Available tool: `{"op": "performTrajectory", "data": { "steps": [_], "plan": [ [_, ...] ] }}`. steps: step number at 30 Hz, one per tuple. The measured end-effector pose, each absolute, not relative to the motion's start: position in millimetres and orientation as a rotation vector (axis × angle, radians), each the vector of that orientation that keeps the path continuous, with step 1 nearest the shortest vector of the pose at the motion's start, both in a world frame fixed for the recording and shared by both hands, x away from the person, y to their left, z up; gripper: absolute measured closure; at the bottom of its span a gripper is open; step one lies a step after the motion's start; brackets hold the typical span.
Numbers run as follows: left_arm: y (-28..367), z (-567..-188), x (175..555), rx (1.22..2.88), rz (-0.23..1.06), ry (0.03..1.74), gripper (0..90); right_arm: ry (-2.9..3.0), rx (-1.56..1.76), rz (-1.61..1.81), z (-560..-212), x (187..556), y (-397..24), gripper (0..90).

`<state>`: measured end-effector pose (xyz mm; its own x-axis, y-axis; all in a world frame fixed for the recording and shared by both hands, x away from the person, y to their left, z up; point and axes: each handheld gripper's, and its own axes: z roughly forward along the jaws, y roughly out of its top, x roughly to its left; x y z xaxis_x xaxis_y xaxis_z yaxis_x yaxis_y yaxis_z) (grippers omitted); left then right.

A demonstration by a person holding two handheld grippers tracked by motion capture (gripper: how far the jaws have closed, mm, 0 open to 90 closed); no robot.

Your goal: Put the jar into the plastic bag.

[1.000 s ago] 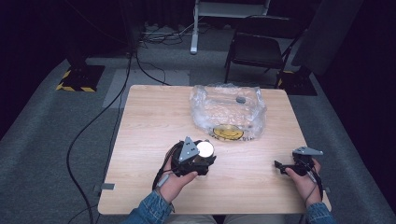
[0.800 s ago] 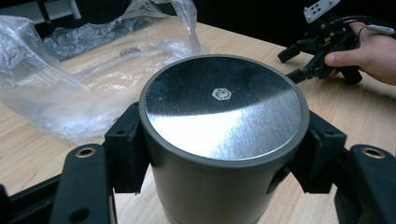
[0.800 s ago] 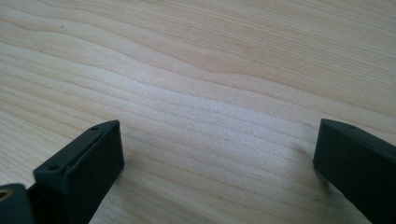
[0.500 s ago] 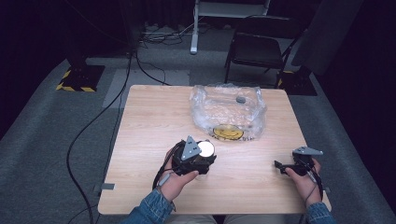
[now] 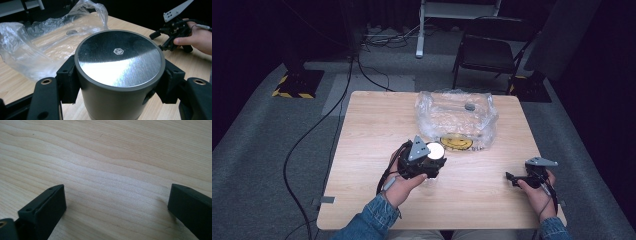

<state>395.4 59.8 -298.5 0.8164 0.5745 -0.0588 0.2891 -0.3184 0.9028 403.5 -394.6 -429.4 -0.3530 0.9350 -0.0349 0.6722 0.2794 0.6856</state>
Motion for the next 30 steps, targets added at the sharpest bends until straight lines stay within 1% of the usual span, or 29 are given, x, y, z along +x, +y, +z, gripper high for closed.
{"op": "performTrajectory", "data": {
  "steps": [14,30],
  "plan": [
    [55,-276,418,1.907,0.324,0.646,32.4,2.121,1.444,0.813,-429,404,-395,1.7],
    [47,-254,446,1.906,0.36,0.648,32.4,2.121,1.444,0.813,-429,404,-395,1.6]
  ]
}}
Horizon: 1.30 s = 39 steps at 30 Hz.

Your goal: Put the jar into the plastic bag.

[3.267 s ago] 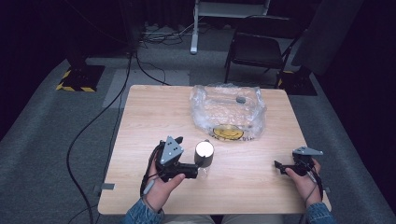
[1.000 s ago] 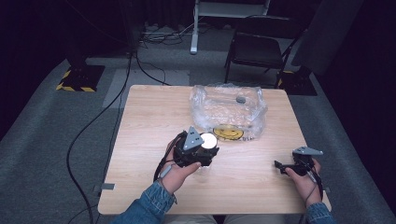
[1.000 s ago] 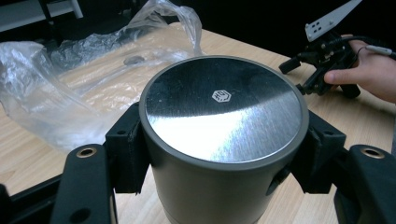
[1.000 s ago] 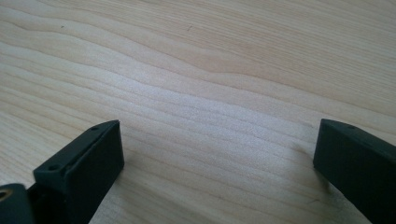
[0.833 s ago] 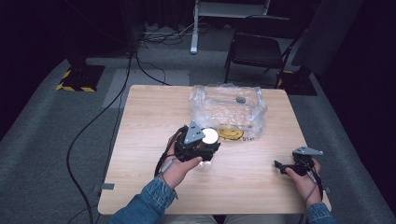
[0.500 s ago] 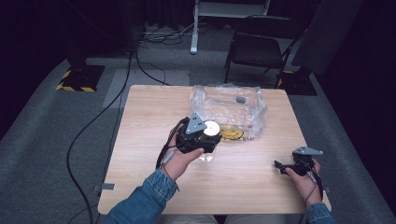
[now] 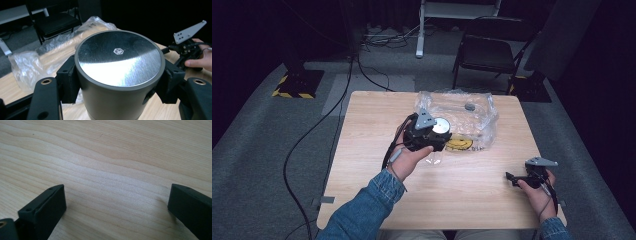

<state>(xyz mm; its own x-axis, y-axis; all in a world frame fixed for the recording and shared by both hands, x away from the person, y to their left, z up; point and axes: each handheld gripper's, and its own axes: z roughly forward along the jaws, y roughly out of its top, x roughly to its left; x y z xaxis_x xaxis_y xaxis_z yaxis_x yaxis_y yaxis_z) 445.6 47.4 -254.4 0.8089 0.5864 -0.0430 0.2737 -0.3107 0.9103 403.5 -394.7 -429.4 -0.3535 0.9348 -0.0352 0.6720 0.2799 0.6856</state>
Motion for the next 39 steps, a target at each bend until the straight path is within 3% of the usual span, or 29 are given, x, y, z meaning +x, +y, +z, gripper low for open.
{"op": "performTrajectory", "data": {
  "steps": [39],
  "plan": [
    [11,-212,532,1.827,0.473,0.692,32.4,2.12,1.444,0.813,-429,404,-395,1.7]
  ]
}}
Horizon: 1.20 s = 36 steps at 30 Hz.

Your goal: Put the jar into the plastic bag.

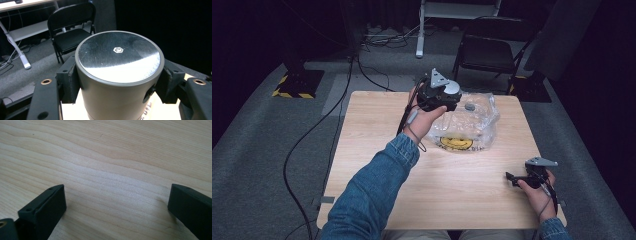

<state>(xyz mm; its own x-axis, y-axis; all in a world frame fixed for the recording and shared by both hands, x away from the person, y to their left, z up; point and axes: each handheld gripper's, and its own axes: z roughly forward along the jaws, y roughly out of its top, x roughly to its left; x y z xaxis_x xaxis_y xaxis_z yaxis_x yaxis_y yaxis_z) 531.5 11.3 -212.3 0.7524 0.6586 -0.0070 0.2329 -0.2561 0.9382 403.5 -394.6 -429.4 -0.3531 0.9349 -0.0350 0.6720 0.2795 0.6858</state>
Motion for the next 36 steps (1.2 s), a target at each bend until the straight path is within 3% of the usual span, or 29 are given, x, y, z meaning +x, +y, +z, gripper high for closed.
{"op": "performTrajectory", "data": {
  "steps": [19,36],
  "plan": [
    [-23,-214,575,1.779,0.514,0.722,32.3,2.12,1.441,0.814,-429,404,-395,1.6],
    [-58,-243,609,1.756,0.547,0.782,32.4,2.122,1.441,0.815,-429,404,-395,1.6]
  ]
}}
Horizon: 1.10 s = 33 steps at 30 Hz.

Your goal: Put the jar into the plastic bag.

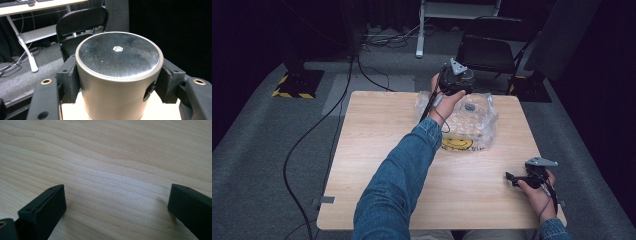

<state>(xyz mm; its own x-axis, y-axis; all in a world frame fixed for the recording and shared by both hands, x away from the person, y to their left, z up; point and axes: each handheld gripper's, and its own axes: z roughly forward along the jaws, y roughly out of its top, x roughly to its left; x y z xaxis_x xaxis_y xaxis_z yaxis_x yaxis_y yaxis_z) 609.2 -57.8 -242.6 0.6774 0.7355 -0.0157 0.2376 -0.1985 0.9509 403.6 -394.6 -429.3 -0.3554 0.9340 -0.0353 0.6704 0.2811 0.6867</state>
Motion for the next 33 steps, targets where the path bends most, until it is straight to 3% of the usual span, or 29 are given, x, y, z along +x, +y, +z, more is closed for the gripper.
{"op": "performTrajectory", "data": {
  "steps": [33],
  "plan": [
    [-76,-309,638,1.842,0.522,0.889,32.4,2.122,1.441,0.817,-429,404,-394,1.6]
  ]
}}
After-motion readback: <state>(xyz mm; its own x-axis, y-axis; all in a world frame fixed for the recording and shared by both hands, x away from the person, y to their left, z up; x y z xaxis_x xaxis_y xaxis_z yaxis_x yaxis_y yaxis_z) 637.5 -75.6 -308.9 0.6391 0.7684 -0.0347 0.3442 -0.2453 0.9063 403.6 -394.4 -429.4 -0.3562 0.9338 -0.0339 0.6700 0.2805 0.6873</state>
